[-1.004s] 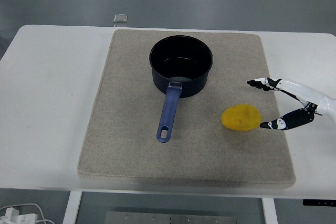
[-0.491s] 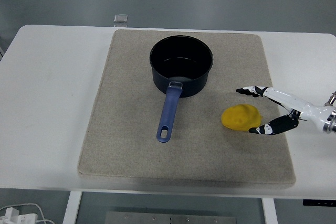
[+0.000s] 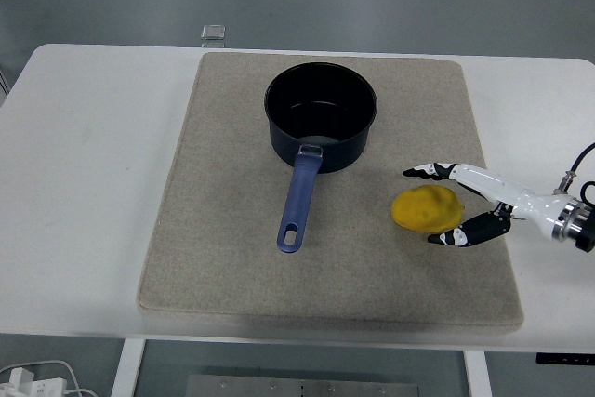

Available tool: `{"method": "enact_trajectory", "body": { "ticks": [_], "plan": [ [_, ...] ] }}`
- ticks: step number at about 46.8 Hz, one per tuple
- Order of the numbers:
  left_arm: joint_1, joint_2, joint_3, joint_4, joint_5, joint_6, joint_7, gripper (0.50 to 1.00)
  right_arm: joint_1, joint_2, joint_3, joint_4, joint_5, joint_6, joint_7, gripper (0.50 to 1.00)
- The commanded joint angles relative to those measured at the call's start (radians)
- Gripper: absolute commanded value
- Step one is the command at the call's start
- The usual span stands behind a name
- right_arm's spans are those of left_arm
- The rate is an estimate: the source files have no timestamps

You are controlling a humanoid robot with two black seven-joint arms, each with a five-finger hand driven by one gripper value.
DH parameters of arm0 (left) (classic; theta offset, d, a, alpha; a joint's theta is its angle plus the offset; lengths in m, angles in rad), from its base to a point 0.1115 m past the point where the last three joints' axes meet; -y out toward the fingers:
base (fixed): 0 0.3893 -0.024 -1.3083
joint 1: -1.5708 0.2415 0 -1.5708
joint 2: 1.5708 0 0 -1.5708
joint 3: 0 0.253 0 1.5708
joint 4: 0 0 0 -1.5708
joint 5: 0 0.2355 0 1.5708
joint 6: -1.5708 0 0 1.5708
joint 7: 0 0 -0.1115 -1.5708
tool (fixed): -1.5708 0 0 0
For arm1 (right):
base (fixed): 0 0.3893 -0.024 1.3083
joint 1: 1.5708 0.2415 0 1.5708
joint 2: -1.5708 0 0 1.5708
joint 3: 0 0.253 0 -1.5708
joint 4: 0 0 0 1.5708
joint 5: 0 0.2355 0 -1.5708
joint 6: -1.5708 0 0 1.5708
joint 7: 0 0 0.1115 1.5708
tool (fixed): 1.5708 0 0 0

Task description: Put the potato in the blue pot

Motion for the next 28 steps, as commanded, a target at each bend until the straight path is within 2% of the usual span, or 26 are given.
{"method": "enact_trajectory", "body": {
  "ticks": [1,28],
  "plan": [
    [0.0,0.0,0.0,0.0,0.0,0.0,0.0,1.0,0.001,0.009,-0.002,-0.01,-0.001,0.002,0.0,0.5],
    [0.0,0.0,0.0,0.0,0.0,0.0,0.0,1.0,0.009,0.024,-0.014,-0.032,-0.032,0.0,-0.002,0.5]
  ]
}}
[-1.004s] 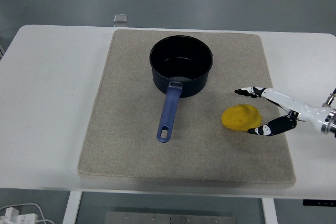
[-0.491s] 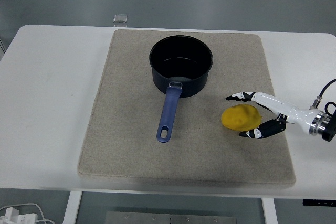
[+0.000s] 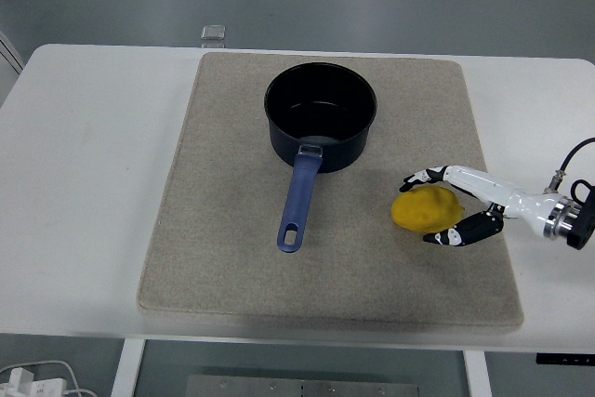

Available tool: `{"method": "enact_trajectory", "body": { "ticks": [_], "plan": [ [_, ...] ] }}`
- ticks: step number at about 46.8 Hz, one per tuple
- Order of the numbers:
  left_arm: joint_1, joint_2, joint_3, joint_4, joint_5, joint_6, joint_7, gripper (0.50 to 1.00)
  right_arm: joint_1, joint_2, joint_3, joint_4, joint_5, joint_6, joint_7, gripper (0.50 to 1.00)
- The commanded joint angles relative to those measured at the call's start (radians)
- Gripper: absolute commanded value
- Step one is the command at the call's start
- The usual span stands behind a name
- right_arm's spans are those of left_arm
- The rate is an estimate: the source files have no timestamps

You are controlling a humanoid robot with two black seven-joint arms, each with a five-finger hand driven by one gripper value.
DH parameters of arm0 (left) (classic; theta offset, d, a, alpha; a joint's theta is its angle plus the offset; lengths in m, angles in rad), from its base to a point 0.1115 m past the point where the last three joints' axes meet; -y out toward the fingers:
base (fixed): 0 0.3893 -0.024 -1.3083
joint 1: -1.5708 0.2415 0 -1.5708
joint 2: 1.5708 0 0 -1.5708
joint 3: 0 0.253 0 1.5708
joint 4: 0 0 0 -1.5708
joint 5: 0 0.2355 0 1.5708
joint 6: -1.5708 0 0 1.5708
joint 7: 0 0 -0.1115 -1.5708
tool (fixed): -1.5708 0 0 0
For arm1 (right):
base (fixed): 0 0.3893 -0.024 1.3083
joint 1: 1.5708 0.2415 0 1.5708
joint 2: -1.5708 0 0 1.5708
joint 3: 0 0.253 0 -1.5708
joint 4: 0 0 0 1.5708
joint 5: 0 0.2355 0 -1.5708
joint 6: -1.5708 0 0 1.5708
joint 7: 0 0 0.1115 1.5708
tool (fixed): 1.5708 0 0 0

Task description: Put the potato in the blue pot

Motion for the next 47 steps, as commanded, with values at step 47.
{"method": "enact_trajectory", "body": {
  "ticks": [47],
  "plan": [
    [0.0,0.0,0.0,0.0,0.0,0.0,0.0,1.0,0.004,-0.018,0.016,0.0,0.017,0.0,-0.004,0.5]
  ]
}}
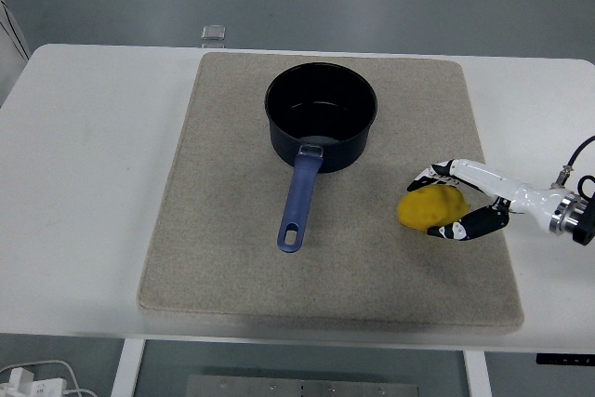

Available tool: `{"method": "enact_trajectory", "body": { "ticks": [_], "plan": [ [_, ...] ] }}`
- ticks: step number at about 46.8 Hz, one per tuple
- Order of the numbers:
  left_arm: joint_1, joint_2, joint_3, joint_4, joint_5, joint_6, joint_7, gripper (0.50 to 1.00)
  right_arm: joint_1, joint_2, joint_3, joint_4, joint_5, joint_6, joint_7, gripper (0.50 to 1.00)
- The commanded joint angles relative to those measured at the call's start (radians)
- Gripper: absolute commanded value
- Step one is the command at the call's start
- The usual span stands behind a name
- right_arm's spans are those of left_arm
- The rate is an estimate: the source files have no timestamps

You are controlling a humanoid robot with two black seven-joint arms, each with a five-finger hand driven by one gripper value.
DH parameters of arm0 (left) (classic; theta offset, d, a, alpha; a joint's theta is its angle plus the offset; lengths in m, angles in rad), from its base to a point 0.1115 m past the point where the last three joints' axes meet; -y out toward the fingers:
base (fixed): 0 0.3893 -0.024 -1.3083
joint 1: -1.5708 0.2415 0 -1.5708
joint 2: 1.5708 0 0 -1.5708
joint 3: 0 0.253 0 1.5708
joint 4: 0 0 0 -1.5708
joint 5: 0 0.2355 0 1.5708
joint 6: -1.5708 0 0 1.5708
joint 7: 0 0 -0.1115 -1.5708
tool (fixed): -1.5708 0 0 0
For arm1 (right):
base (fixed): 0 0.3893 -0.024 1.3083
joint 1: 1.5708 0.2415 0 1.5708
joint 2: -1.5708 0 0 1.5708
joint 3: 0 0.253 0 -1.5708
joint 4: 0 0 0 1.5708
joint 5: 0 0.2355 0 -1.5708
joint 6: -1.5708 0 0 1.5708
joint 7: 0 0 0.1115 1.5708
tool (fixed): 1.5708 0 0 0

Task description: Put the potato in the blue pot

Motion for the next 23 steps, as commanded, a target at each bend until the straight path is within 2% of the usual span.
{"method": "enact_trajectory", "body": {
  "ticks": [1,10,15,23],
  "plan": [
    [0.0,0.0,0.0,0.0,0.0,0.0,0.0,1.0,0.001,-0.003,0.001,0.0,0.002,0.0,0.0,0.5],
    [0.0,0.0,0.0,0.0,0.0,0.0,0.0,1.0,0.028,-0.035,0.021,0.0,0.041,0.005,0.003,0.5],
    [0.0,0.0,0.0,0.0,0.0,0.0,0.0,1.0,0.099,-0.072,0.03,0.0,0.09,0.023,0.002,0.5],
    [0.0,0.0,0.0,0.0,0.0,0.0,0.0,1.0,0.248,-0.118,0.03,-0.023,0.169,0.101,0.002,0.5]
  ]
}}
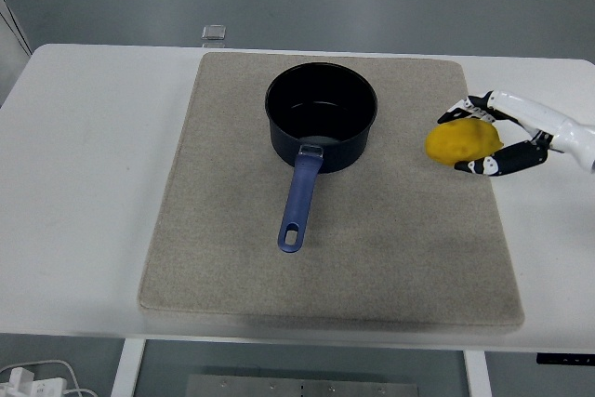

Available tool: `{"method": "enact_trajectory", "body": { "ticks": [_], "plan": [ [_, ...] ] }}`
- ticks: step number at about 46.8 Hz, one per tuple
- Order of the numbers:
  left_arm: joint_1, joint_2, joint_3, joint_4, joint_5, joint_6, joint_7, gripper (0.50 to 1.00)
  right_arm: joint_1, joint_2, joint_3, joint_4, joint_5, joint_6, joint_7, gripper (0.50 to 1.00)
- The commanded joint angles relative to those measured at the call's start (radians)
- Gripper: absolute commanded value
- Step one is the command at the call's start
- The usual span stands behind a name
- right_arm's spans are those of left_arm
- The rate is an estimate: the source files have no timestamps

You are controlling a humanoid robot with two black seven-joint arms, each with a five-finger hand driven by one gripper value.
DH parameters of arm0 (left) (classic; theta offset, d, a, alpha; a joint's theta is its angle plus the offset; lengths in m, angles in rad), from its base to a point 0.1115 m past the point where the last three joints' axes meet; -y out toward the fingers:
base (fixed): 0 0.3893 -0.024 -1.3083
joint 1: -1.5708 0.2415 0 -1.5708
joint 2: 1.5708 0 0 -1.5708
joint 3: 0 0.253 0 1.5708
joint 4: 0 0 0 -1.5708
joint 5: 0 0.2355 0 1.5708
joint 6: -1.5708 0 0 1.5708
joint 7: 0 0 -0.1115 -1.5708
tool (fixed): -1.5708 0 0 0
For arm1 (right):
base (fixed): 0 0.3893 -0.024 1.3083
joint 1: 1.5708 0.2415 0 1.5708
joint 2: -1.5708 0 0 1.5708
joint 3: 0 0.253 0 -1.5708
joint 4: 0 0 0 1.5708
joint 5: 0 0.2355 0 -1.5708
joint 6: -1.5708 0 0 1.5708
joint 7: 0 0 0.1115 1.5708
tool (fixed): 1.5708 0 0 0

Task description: Put the potato in the blue pot

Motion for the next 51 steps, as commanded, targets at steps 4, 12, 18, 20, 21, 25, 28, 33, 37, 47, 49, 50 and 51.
{"method": "enact_trajectory", "body": {
  "ticks": [4,12,18,20,21,25,28,33,37,47,49,50,51],
  "plan": [
    [0.0,0.0,0.0,0.0,0.0,0.0,0.0,1.0,0.11,-0.012,-0.004,-0.038,0.064,0.053,-0.004,0.5],
    [0.0,0.0,0.0,0.0,0.0,0.0,0.0,1.0,0.186,-0.002,-0.005,-0.07,0.099,0.077,-0.011,0.5],
    [0.0,0.0,0.001,0.0,0.0,0.0,0.0,1.0,0.215,0.006,-0.008,-0.078,0.113,0.077,-0.014,0.5],
    [0.0,0.0,0.0,0.0,0.0,0.0,0.0,1.0,0.221,0.02,-0.01,-0.079,0.116,0.077,-0.014,0.5],
    [0.0,0.0,0.0,0.0,0.0,0.0,0.0,1.0,0.224,0.032,-0.012,-0.079,0.118,0.076,-0.014,0.5],
    [0.0,0.0,0.0,0.0,0.0,0.0,0.0,1.0,0.236,0.078,-0.018,-0.095,0.119,0.074,-0.021,0.5],
    [0.0,0.0,0.0,0.0,0.0,0.0,0.0,1.0,0.242,0.116,-0.019,-0.121,0.119,0.073,-0.039,0.5],
    [0.0,0.0,0.0,0.0,0.0,0.0,0.0,1.0,0.245,0.211,-0.024,-0.185,0.136,0.073,-0.047,0.5],
    [0.0,0.0,0.0,0.0,0.0,0.0,0.0,1.0,0.267,0.297,-0.033,-0.25,0.165,0.076,-0.048,0.5],
    [0.0,0.0,0.0,0.0,0.0,0.0,0.0,1.0,0.325,0.517,-0.11,-0.405,0.196,0.076,-0.048,0.5],
    [0.0,0.0,0.0,0.0,0.0,0.0,0.0,1.0,0.328,0.546,-0.111,-0.428,0.199,0.074,-0.048,0.5],
    [0.0,0.0,0.0,0.0,0.0,0.0,0.0,1.0,0.328,0.558,-0.111,-0.438,0.2,0.074,-0.048,0.5],
    [0.0,0.0,0.0,0.0,0.0,0.0,0.0,1.0,0.328,0.572,-0.111,-0.449,0.202,0.074,-0.048,0.5]
  ]
}}
